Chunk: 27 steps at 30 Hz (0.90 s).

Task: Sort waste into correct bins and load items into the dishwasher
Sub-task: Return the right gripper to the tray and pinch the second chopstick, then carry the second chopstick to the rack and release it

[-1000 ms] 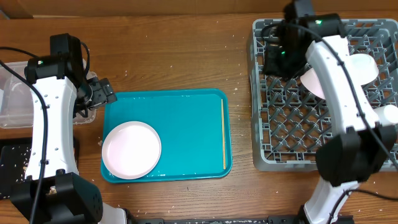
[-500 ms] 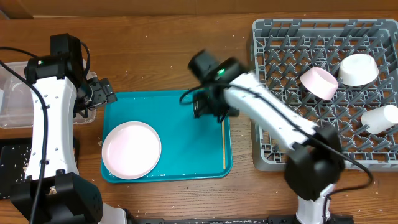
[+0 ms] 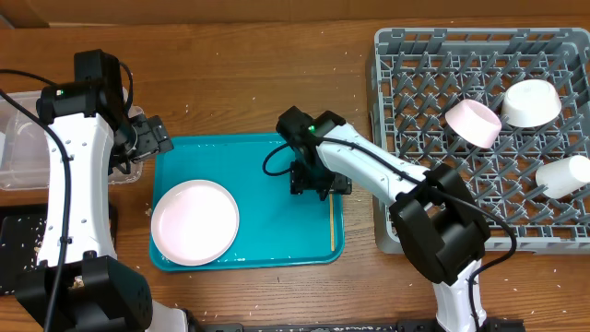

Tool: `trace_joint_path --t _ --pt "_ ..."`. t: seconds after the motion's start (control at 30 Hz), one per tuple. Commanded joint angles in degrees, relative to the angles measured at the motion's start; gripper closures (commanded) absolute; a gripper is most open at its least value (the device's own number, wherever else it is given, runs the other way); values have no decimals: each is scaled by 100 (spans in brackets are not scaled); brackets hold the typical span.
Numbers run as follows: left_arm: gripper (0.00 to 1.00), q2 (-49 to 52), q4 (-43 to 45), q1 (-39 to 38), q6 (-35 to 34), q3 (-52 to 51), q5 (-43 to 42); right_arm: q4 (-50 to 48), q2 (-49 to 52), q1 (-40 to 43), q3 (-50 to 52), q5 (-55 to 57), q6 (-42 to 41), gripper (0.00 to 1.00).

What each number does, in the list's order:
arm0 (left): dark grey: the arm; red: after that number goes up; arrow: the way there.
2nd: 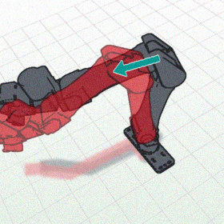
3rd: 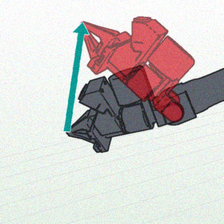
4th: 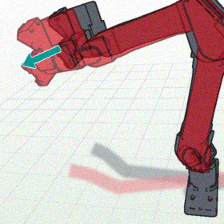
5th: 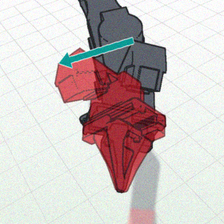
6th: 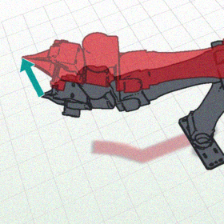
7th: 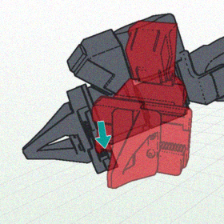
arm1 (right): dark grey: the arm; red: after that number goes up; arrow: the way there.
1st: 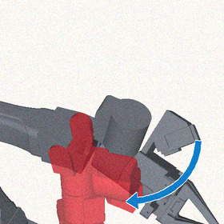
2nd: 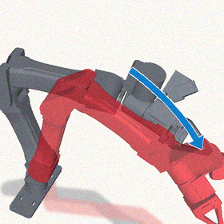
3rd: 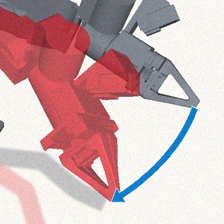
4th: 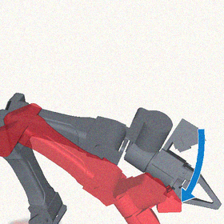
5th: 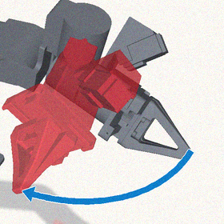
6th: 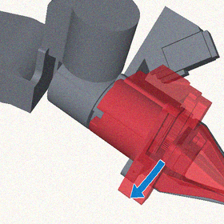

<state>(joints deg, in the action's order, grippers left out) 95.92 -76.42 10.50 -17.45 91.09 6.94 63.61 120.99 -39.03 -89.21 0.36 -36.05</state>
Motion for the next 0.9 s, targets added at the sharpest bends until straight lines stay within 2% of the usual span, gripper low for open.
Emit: trace_joint_path --t 0.0,0.1,0.17,0.2,0.27,0.3,0.33,0.37,0.5,0.67,0.77,0.87 --pt "0 20 7 -4 9 0 52 -216 -20 13 284 -332 -66 20" --pt "0 20 9 -4 9 0 52 -382 -17 13 483 -356 -72 22" --pt "0 20 7 -4 9 0 52 -400 -17 13 520 -352 -111 30" --pt "0 20 9 -4 9 0 52 -400 -20 13 520 -348 -111 38" --pt "0 20 9 -2 7 0 52 -396 -20 13 498 -348 -111 64" --pt "0 20 9 -2 9 0 52 -367 -20 13 459 -343 -111 75" --pt "0 20 9 -4 9 0 52 -310 -22 13 393 -339 -111 82" --pt "0 20 7 -2 9 0 55 -188 -22 28 247 -295 -111 94" --pt "0 20 7 -2 9 0 52 452 -24 133 -511 76 -52 96" --pt "0 20 7 -2 9 0 52 1582 -120 498 -1947 415 509 96" --pt "0 20 7 -2 7 0 52 2328 -212 942 -3106 723 839 96" --pt "0 20 7 -4 7 0 52 2660 -271 1491 -4087 776 1445 96"
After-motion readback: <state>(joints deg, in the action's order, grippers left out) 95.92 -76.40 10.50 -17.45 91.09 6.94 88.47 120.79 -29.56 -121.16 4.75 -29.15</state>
